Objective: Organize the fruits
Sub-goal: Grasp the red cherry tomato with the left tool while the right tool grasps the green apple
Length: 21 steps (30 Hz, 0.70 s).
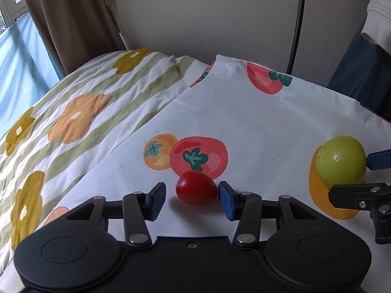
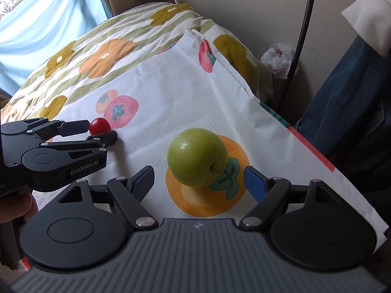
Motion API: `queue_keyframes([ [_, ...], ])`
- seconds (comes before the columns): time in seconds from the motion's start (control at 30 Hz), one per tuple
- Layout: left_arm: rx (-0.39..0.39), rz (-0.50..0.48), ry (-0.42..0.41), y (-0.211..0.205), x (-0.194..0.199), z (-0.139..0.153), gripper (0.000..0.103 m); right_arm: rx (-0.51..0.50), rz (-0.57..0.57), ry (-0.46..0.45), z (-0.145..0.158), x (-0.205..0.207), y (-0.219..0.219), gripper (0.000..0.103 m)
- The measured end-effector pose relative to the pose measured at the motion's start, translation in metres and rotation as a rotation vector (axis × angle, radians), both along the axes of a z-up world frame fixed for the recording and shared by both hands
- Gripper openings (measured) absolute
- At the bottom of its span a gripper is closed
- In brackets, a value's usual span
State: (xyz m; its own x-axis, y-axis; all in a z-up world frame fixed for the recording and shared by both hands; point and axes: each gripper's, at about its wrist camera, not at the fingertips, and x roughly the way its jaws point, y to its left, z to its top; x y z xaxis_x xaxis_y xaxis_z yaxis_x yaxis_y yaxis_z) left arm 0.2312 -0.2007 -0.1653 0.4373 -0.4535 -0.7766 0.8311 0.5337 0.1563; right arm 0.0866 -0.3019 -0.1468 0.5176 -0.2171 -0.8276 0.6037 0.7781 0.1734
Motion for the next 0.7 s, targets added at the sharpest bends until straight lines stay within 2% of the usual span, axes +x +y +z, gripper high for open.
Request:
queue_keyframes([
  [0.03,-0.004,-0.001,0.004,0.0,0.001,0.0,0.05,0.004,-0.002,-0.002,0.0,0.0,0.0,0.095],
  [0.1,-0.013,-0.007,0.016,0.0,0.001,0.0,0.04,0.007,-0.006,-0.003,-0.001,0.001,-0.001,0.095],
  [0.43,-0.003,-0.013,-0.017,0.004,-0.007,0.0,0.039,-0.02,-0.011,-0.005,-0.001,0.004,-0.001,0.094],
  [0.57,-0.001,0.018,-0.015,0.013,-0.009,0.001,0.039,-0.017,-0.001,-0.002,-0.005,0.009,0.001,0.09],
  [0.7,-0.006,0.043,-0.015,0.023,-0.013,0.006,0.039,-0.042,-0.002,-0.003,-0.004,0.012,0.003,0.089],
])
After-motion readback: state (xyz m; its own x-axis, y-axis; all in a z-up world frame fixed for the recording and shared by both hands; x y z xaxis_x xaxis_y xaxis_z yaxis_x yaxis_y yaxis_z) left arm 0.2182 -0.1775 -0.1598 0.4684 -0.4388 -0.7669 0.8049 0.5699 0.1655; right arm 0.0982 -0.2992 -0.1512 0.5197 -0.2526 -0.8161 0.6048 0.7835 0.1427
